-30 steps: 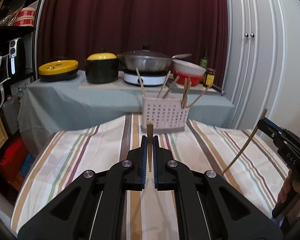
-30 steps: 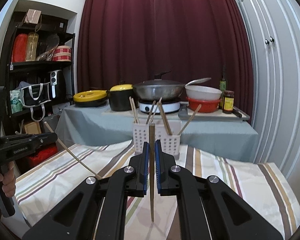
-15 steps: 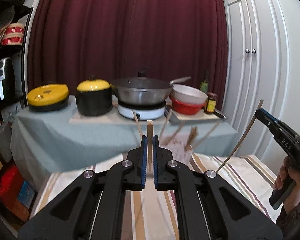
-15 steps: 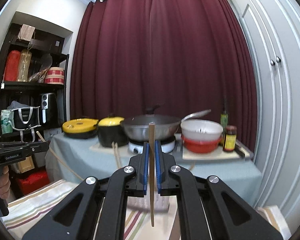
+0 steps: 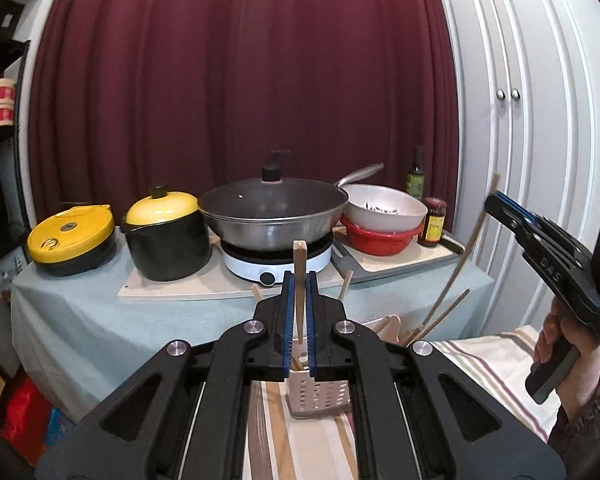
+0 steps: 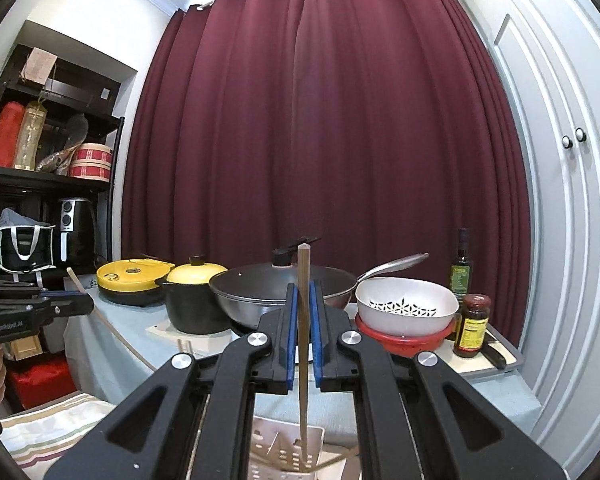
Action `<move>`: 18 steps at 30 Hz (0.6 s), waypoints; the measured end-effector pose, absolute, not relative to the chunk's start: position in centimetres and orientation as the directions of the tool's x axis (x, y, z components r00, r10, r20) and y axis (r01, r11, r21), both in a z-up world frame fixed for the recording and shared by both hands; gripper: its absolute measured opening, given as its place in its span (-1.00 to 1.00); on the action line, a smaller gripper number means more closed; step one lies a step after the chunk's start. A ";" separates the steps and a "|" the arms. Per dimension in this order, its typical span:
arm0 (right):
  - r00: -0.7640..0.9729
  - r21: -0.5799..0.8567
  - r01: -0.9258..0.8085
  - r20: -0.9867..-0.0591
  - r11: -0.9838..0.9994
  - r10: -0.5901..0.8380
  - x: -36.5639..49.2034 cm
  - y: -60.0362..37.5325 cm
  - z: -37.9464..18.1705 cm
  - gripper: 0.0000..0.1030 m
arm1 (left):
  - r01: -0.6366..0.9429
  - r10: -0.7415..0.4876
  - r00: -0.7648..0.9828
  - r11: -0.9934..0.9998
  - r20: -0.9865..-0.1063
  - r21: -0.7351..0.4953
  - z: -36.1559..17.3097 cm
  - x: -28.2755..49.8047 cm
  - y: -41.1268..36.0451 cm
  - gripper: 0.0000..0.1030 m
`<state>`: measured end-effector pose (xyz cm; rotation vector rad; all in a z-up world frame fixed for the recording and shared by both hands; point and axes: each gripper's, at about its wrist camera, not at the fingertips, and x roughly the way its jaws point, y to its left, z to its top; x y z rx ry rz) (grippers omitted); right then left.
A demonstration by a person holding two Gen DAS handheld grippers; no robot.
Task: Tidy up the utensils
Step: 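Insert the chopsticks into the white holder and open both grippers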
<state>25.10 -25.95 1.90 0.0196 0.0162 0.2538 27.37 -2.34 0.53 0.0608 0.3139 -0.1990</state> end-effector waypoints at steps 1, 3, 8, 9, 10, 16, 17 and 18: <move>0.967 0.024 -0.252 -0.018 0.967 0.253 25.6 -25.9 1.7 -0.87 | 0.209 -0.188 0.928 0.977 -0.322 0.030 0.2 28.0 -2.5 -0.89; 0.966 0.031 -0.255 -0.029 0.966 0.256 26.4 -25.8 1.2 -0.87 | 0.215 -0.192 0.921 0.976 -0.340 0.031 -0.4 28.8 -2.7 -0.89; 0.963 0.034 -0.261 -0.057 0.965 0.263 27.7 -25.4 -0.2 -0.87 | 0.227 -0.204 0.906 0.974 -0.370 0.018 -1.8 29.6 -2.7 -0.89; 0.963 0.032 -0.261 -0.060 0.965 0.262 27.8 -25.3 -0.3 -0.87 | 0.228 -0.202 0.906 0.973 -0.371 0.026 -1.9 29.6 -2.8 -0.89; 0.963 0.035 -0.261 -0.066 0.965 0.262 28.1 -25.2 -0.6 -0.87 | 0.232 -0.203 0.904 0.972 -0.377 0.033 -2.2 29.8 -3.0 -0.89; 0.956 0.053 -0.269 -0.109 0.962 0.273 29.7 -25.1 -1.7 -0.87 | 0.235 -0.206 0.890 0.972 -0.407 0.023 -3.6 31.4 -3.1 -0.87; 0.954 0.053 -0.271 -0.119 0.961 0.276 29.9 -25.0 -1.9 -0.86 | 0.232 -0.202 0.889 0.972 -0.411 0.023 -3.7 31.7 -3.0 -0.86; 0.952 0.053 -0.273 -0.129 0.961 0.277 30.1 -24.9 -2.1 -0.87 | 0.230 -0.201 0.887 0.973 -0.416 0.021 -3.9 31.9 -3.0 -0.86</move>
